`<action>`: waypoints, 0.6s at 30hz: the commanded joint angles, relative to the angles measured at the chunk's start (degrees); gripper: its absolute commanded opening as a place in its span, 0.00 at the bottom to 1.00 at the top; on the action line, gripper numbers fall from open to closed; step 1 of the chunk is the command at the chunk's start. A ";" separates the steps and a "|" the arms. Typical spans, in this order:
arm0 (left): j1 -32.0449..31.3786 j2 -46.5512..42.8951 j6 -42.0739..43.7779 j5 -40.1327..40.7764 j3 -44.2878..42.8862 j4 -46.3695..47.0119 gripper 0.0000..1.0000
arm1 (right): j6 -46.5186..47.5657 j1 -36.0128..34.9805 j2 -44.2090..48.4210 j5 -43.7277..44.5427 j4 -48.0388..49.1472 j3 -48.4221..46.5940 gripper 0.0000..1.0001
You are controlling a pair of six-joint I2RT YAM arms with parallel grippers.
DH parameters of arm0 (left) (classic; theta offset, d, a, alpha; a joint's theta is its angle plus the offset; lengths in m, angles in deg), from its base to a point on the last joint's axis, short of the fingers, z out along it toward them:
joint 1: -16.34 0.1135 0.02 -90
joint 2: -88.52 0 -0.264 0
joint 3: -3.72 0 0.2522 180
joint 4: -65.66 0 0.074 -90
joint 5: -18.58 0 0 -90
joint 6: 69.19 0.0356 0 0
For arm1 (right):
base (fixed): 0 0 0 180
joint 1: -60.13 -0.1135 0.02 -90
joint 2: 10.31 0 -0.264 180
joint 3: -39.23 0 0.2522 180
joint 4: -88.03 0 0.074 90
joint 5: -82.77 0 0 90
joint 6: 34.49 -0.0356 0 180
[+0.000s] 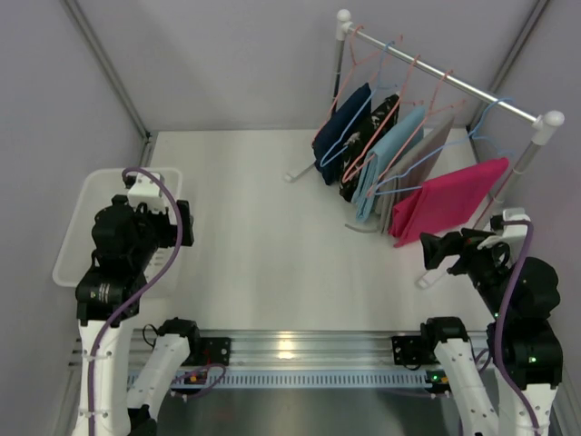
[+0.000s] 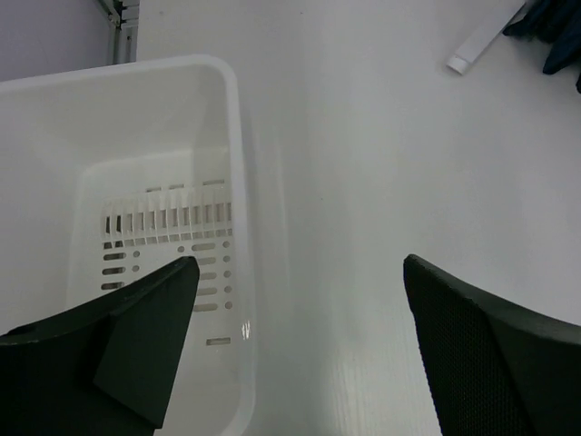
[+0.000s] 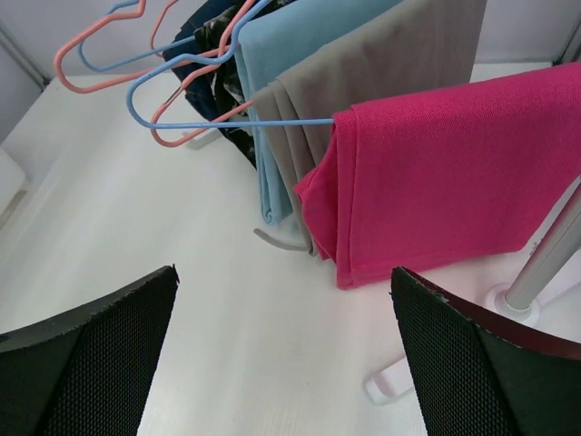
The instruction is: Remove the trousers from the hanger
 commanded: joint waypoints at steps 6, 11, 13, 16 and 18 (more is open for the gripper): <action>0.24 -0.75 0.36 1.64 -0.69 1.75 0.99 | -10.97 0.75 3.80 2.46 2.73 0.98 0.99; 0.24 -0.75 0.88 -3.63 -0.60 2.98 0.99 | -13.16 1.19 2.92 2.55 2.82 -1.03 0.99; 0.24 -0.14 0.45 -5.82 -1.12 3.07 0.99 | -15.61 3.36 1.26 1.76 3.00 -2.35 1.00; 0.24 0.83 -0.69 -8.29 -1.04 4.12 0.99 | -21.75 4.87 -1.82 1.49 2.82 -5.87 1.00; 0.24 1.97 -1.84 -9.70 -1.13 5.26 0.99 | -24.75 6.02 -4.01 -0.86 3.69 -8.41 1.00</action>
